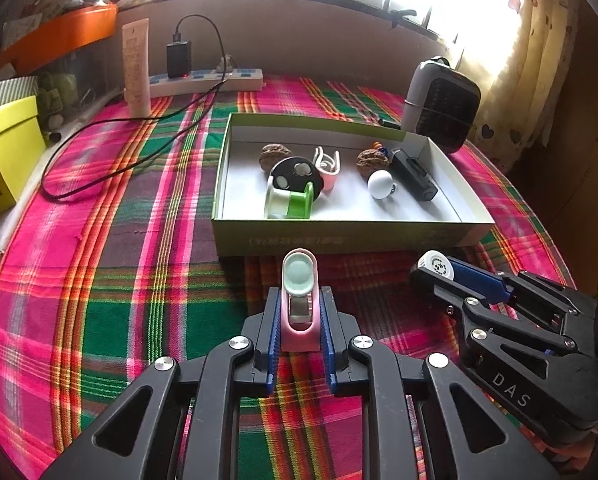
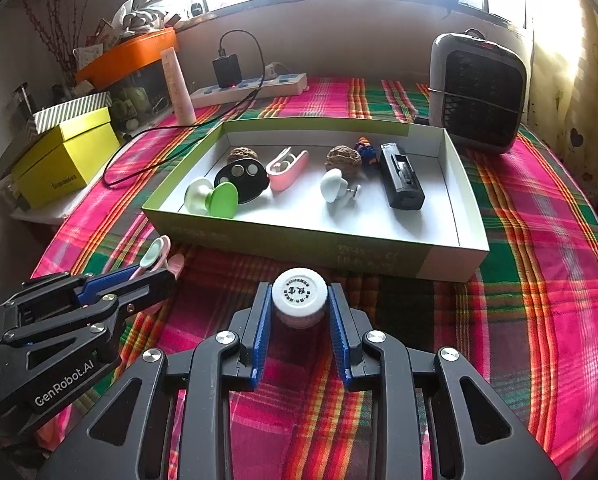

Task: Organize objects
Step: 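Carry the pink holder in the left tool into the tray while the right tool carries the container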

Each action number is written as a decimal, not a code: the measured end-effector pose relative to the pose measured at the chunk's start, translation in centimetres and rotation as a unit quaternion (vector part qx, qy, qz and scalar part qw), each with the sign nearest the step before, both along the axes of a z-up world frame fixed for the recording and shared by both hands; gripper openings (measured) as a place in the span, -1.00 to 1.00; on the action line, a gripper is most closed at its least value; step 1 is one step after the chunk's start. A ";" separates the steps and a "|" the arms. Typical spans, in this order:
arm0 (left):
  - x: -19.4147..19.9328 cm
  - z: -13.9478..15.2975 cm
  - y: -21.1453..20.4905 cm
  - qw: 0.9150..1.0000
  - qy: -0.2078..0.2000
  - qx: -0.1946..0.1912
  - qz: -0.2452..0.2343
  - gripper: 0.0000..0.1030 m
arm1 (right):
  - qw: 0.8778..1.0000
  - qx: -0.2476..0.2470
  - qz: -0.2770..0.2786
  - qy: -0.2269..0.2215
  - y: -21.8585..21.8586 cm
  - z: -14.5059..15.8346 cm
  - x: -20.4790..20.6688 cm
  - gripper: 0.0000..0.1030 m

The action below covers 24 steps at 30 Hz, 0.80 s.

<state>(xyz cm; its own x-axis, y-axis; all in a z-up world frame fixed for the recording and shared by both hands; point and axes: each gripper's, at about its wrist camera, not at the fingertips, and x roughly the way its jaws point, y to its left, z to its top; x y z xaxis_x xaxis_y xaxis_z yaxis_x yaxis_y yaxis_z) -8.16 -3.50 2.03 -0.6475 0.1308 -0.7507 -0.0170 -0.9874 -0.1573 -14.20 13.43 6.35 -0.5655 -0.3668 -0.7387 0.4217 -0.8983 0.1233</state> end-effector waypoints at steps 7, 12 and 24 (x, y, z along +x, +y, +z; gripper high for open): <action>0.2 0.8 0.8 1.000 0.008 -0.004 -0.006 -0.69 | 1.000 -0.007 -0.001 0.007 0.7 0.7 0.4 -0.44; 0.3 1.5 1.3 1.000 0.015 -0.007 -0.009 -0.69 | 1.000 -0.011 -0.003 0.012 1.1 1.2 0.5 -0.44; -0.1 3.0 2.3 0.999 0.030 -0.014 -0.017 -0.69 | 0.999 -0.017 -0.009 0.028 2.0 2.5 0.3 -0.45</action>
<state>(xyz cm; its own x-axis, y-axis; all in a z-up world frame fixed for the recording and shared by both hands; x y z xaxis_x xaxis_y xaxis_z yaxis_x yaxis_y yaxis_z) -8.28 -1.21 5.01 -0.6878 0.1328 -0.7136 -0.0584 -0.9901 -0.1279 -13.86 15.41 8.81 -0.6120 -0.3807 -0.6932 0.4131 -0.9013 0.1303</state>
